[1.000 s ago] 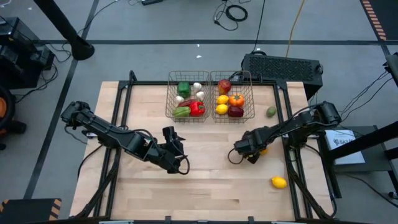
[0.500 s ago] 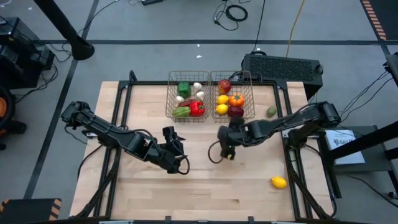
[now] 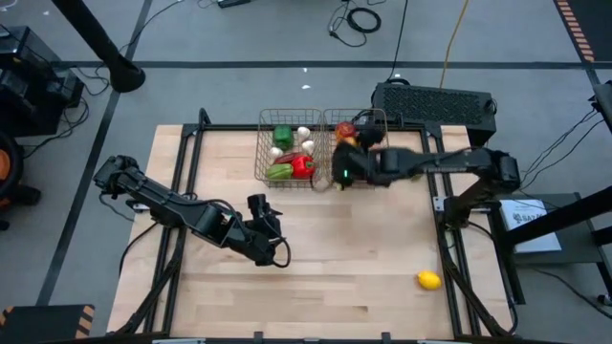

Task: Sort produce into baskets
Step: Put the orange into the right mesh basket, then put the green lemon into the right mesh basket

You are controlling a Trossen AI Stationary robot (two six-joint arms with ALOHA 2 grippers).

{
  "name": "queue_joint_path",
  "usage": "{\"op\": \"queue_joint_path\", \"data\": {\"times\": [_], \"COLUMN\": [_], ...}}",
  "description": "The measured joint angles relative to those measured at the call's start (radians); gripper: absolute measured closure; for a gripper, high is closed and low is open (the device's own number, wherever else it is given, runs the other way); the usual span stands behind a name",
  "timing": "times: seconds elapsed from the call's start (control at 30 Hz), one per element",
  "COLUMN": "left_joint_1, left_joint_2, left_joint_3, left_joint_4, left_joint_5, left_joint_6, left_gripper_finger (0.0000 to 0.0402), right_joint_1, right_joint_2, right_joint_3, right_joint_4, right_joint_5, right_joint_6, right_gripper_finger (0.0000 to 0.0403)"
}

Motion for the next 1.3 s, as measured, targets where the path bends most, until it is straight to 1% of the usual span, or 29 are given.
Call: {"op": "queue_joint_path", "data": {"times": [0.07, 0.2, 0.3, 0.47, 0.6, 0.73, 0.9, 1.0, 1.13, 1.23, 1.3], "left_joint_1": [0.0, 0.0, 0.0, 0.003, 0.003, 0.003, 0.005, 0.008, 0.01, 0.009, 0.009], "left_joint_2": [0.0, 0.0, 0.0, 0.0, 0.0, 0.0, 0.0, 0.0, 0.0, 0.0, 0.0], "left_joint_3": [0.0, 0.0, 0.0, 0.0, 0.0, 0.0, 0.0, 0.0, 0.0, 0.0, 0.0], "left_joint_4": [0.002, 0.002, 0.002, 0.002, 0.002, 0.002, 0.003, 0.003, 0.003, 0.003, 0.003], "left_joint_5": [0.0, -0.001, -0.001, -0.008, -0.017, -0.019, -0.03, -0.03, -0.03, -0.03, -0.03], "left_joint_6": [0.0, 0.001, 0.002, 0.01, 0.036, 0.048, 0.056, 0.05, 0.031, 0.027, 0.027], "left_gripper_finger": [0.0071, 0.0071, 0.0071, 0.0071, 0.0071, 0.0071, 0.0071, 0.0071, 0.0071, 0.0071, 0.0071], "right_joint_1": [-0.084, -0.242, -0.344, -0.479, -0.554, -0.596, -0.61, -0.598, -0.573, -0.54, -0.505], "right_joint_2": [0.0, 0.0, 0.001, 0.001, 0.002, 0.018, 0.029, 0.028, 0.01, -0.033, -0.089], "right_joint_3": [-0.039, -0.154, -0.218, -0.288, -0.295, -0.296, -0.296, -0.296, -0.296, -0.296, -0.296], "right_joint_4": [0.064, 0.248, 0.358, 0.525, 0.584, 0.594, 0.606, 0.607, 0.607, 0.587, 0.548], "right_joint_5": [-0.073, -0.198, -0.249, -0.341, -0.469, -0.485, -0.485, -0.491, -0.492, -0.491, -0.51], "right_joint_6": [-0.032, -0.107, -0.118, -0.145, -0.116, -0.101, -0.094, -0.094, -0.115, -0.121, -0.117], "right_gripper_finger": [0.015, 0.015, 0.015, 0.015, 0.0149, 0.014, 0.0113, 0.0099, 0.009, 0.009, 0.009]}}
